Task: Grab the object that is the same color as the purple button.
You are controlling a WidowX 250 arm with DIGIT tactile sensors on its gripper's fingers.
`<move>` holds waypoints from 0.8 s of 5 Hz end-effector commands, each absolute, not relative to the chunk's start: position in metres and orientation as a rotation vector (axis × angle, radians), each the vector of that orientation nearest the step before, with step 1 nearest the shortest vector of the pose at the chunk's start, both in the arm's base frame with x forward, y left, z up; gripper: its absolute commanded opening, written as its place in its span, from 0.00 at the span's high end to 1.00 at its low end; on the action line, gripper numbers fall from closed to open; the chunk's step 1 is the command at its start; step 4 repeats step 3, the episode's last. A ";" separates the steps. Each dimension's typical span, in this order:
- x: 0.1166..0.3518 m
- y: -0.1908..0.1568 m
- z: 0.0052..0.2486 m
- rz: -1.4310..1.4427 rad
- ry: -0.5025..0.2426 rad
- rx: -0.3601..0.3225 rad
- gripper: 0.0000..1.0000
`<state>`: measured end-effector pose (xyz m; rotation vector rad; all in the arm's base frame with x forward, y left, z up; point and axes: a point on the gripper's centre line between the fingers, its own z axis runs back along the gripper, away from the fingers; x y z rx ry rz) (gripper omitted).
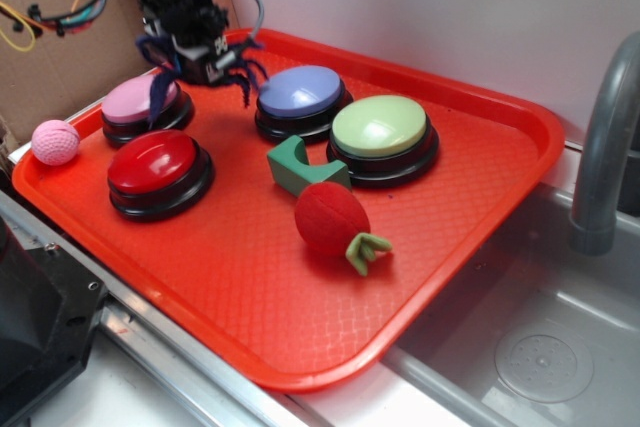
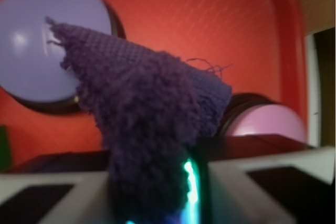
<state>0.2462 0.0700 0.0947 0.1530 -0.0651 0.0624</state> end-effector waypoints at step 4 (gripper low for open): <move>0.238 0.078 0.189 0.169 -0.233 0.057 1.00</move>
